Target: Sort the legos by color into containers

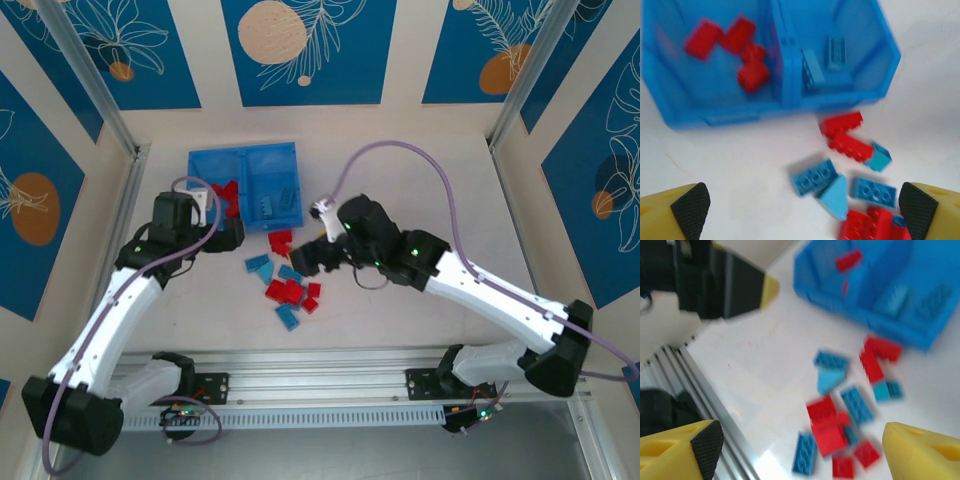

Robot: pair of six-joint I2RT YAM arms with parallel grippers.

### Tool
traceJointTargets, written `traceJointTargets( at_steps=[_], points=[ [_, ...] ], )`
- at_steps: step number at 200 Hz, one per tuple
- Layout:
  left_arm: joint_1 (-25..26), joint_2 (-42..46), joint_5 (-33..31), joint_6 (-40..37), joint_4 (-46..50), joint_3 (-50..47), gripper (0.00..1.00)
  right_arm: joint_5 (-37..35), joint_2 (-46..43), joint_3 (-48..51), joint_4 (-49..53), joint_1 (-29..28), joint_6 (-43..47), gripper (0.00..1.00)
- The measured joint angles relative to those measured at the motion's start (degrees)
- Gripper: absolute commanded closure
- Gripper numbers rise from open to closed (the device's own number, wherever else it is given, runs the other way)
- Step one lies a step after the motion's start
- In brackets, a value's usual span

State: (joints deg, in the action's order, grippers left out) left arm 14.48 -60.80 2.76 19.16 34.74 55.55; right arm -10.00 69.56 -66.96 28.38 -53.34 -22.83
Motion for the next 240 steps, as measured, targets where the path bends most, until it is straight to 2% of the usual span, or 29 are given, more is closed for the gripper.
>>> traceJointTargets(
  at_steps=[4,20,38,73,116,140,174,192,220,240],
  points=[
    [0.3,-1.0,0.7,2.1,0.2,-0.4,0.04,0.2,-1.2,1.7,0.3,0.4,-1.0,0.00],
    [2.2,-4.2,1.7,8.4,0.5,-2.5,0.06,0.8,-5.3,6.9,1.4,1.4,-5.1,0.00],
    [7.0,-8.0,0.6,15.7,0.7,-4.6,0.07,1.7,-8.7,10.4,1.7,2.3,-8.8,0.00],
    [16.3,-15.6,-2.2,28.1,-0.1,-5.4,0.06,3.0,-8.8,11.7,1.6,3.4,-12.5,0.00],
    [17.2,-24.6,-6.3,39.0,-2.3,-5.4,0.02,3.5,-7.2,11.7,1.7,3.5,-13.6,0.01],
    [17.2,-27.2,-9.3,42.0,-2.2,-3.7,0.01,3.4,-7.2,11.7,1.9,3.5,-13.6,0.00],
    [17.2,-31.4,-9.5,42.9,-3.7,-1.0,0.04,3.4,-8.0,11.7,2.4,3.7,-14.1,0.00],
    [17.2,-33.1,-9.5,43.3,-4.0,-0.5,0.10,3.4,-8.3,11.7,2.4,3.8,-14.3,0.01],
    [17.2,-34.7,-9.5,43.3,-4.1,-0.4,0.26,3.4,-8.3,11.7,2.5,3.9,-14.3,0.00],
    [17.2,-35.8,-10.0,43.3,-3.8,-0.3,0.35,3.4,-8.3,11.7,2.7,3.9,-14.3,0.00]
  ],
)
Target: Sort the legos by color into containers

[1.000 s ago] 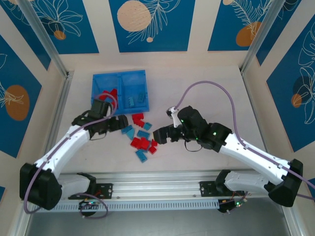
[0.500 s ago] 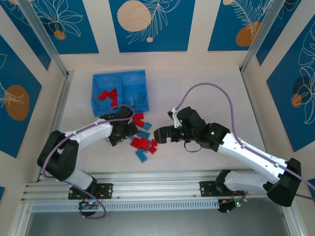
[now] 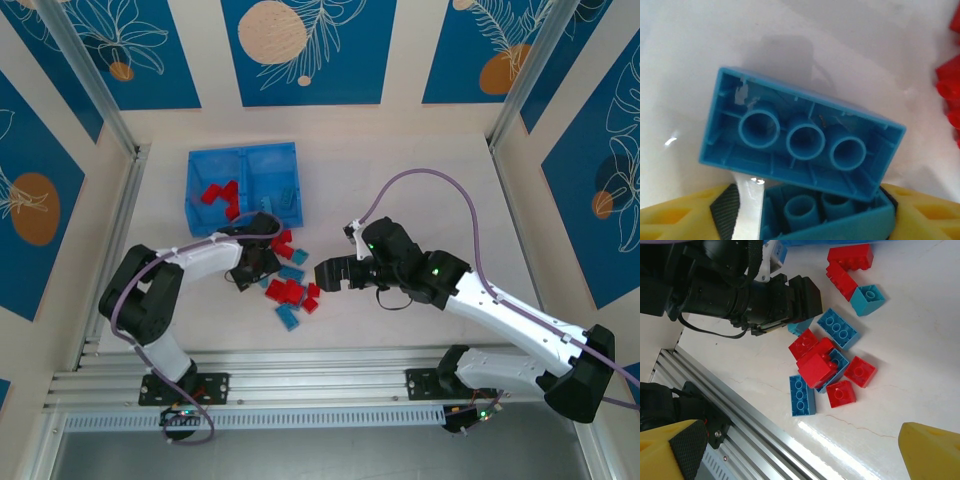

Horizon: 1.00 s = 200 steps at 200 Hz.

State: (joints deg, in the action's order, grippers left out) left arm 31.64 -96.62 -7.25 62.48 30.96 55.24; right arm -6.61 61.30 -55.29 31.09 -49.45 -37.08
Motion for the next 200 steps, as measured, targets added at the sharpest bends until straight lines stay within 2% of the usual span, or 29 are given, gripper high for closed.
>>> traceJointTargets(
  at_steps=[63,93,129,148,169,200],
  points=[
    [0.0,0.7,-0.8,-0.2,0.9,0.0,0.52,2.5,1.1,-0.1,0.3,0.0,0.7,0.01],
    [0.0,3.6,-0.8,-2.1,1.1,0.0,0.54,2.8,2.1,-0.1,0.3,0.0,0.7,0.01],
    [0.3,12.3,-1.4,-5.0,3.2,1.7,0.56,2.6,2.0,-1.1,0.2,0.0,0.7,0.01],
    [0.4,15.5,-3.9,-7.8,4.0,5.9,0.56,2.1,1.9,-1.3,0.3,0.0,0.6,0.01],
    [0.4,14.4,-8.3,-12.0,4.3,12.9,0.56,1.6,1.8,-1.4,0.3,0.0,0.6,0.01],
    [-1.1,3.2,-13.4,-19.7,4.3,28.4,0.56,0.8,1.7,-1.6,0.4,0.0,0.3,0.00]
  ],
)
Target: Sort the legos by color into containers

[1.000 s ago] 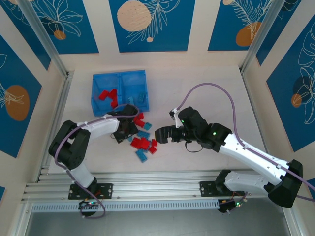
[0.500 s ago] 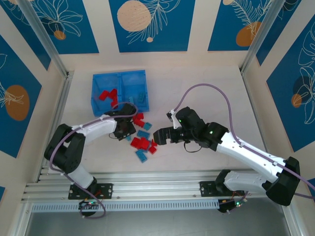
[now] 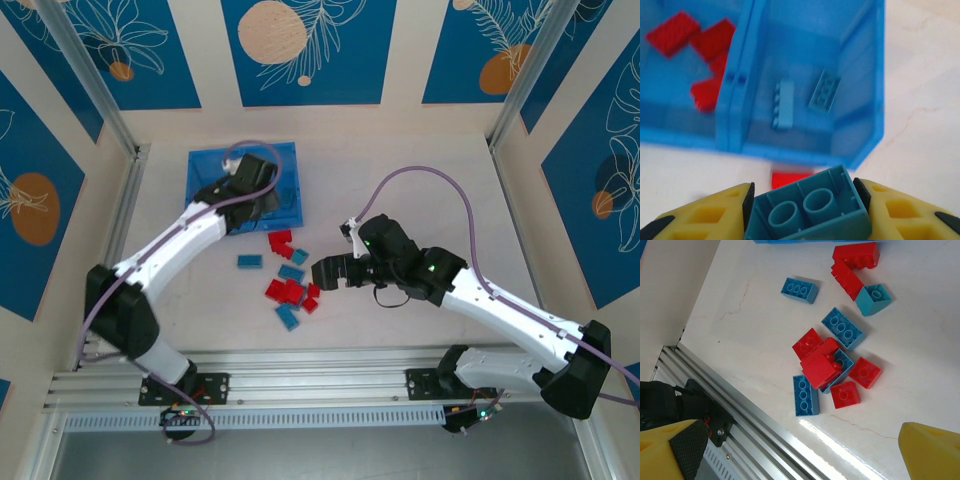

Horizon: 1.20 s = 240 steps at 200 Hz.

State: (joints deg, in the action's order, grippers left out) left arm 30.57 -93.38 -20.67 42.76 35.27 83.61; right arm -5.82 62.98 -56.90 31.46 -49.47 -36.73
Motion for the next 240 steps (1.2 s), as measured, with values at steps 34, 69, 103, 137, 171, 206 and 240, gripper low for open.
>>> traceJointTargets(
  at_steps=[34,69,103,137,171,206,240],
  points=[
    [-3.2,-17.7,-1.6,-5.5,0.5,18.6,0.55,-0.7,-1.4,0.0,1.2,0.0,-0.6,0.00],
    [-6.1,-31.8,0.5,-6.8,3.7,32.3,0.46,-1.7,-2.9,-0.2,2.2,0.0,-1.0,0.00],
    [-7.2,-34.9,4.4,-6.3,6.1,33.9,0.31,-1.9,-3.2,-0.5,2.9,0.0,-1.0,0.01],
    [-7.2,-29.8,6.9,-6.2,4.6,29.4,0.28,-2.2,-3.2,-0.5,2.9,0.0,-1.2,0.01],
    [-6.9,-15.0,8.3,-6.3,2.6,18.4,0.28,-2.1,-3.2,-0.5,2.6,0.0,-1.7,0.00],
    [-6.0,7.4,10.1,-7.4,-0.2,0.9,0.26,-2.1,-3.2,-0.4,1.3,-0.1,-2.3,0.00],
    [-5.9,20.8,13.6,-11.0,-0.3,-16.4,0.24,-1.1,-1.0,-0.3,-1.0,-0.3,-2.3,0.00]
  ],
)
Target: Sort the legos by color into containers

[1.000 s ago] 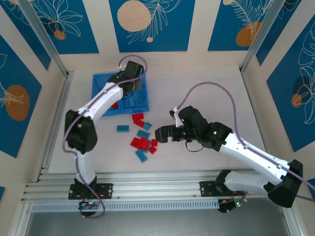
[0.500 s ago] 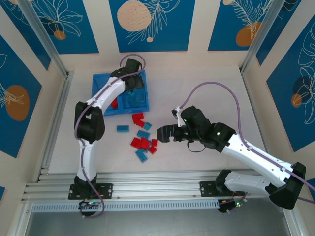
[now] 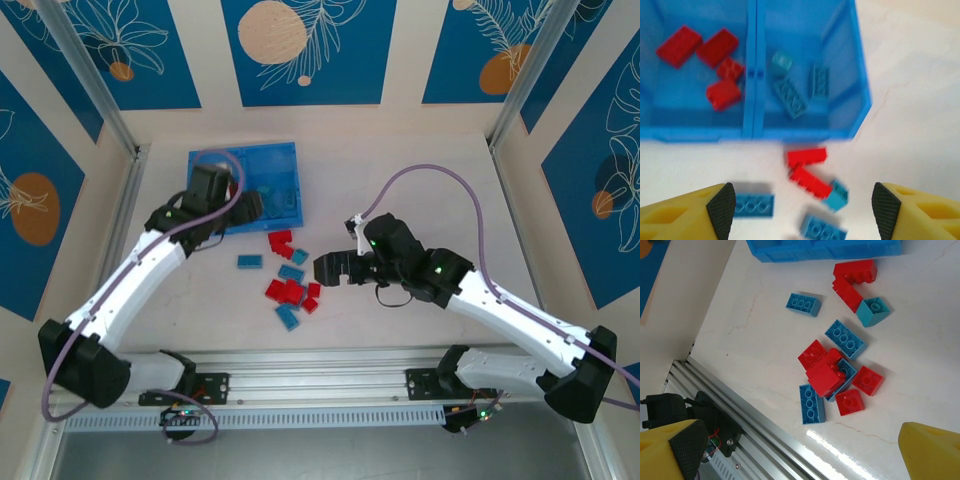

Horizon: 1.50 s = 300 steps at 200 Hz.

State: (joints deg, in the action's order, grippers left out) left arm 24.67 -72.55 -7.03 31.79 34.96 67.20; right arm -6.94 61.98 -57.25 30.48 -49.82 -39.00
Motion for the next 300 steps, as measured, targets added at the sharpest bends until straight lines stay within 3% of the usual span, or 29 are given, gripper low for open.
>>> traceJointTargets(
  at_steps=[38,82,113,215,255,300],
  points=[
    [0.0,-0.6,5.8,-5.1,-0.6,-12.5,0.18,1.0,5.7,-0.4,-0.9,-1.0,0.0,0.00],
    [0.0,-13.1,7.0,-9.9,-3.0,-11.2,0.02,0.9,6.8,-0.9,-1.1,-2.5,0.0,0.01],
    [-0.2,-19.8,5.3,-11.3,-4.3,-8.8,0.00,0.1,6.0,-0.9,-0.7,-3.0,-0.2,0.00],
    [-1.3,-26.0,1.6,-11.2,-8.2,-8.4,0.32,-0.9,3.9,-0.9,-0.4,-3.0,-0.4,0.00],
    [-1.3,-25.7,1.3,-11.2,-9.2,-9.0,0.33,-0.9,3.9,-0.9,-0.4,-3.0,-0.4,0.00],
    [-1.3,-25.8,1.0,-10.8,-9.7,-10.2,0.25,-0.8,3.9,-0.9,-0.4,-3.0,-0.5,0.00]
  ],
)
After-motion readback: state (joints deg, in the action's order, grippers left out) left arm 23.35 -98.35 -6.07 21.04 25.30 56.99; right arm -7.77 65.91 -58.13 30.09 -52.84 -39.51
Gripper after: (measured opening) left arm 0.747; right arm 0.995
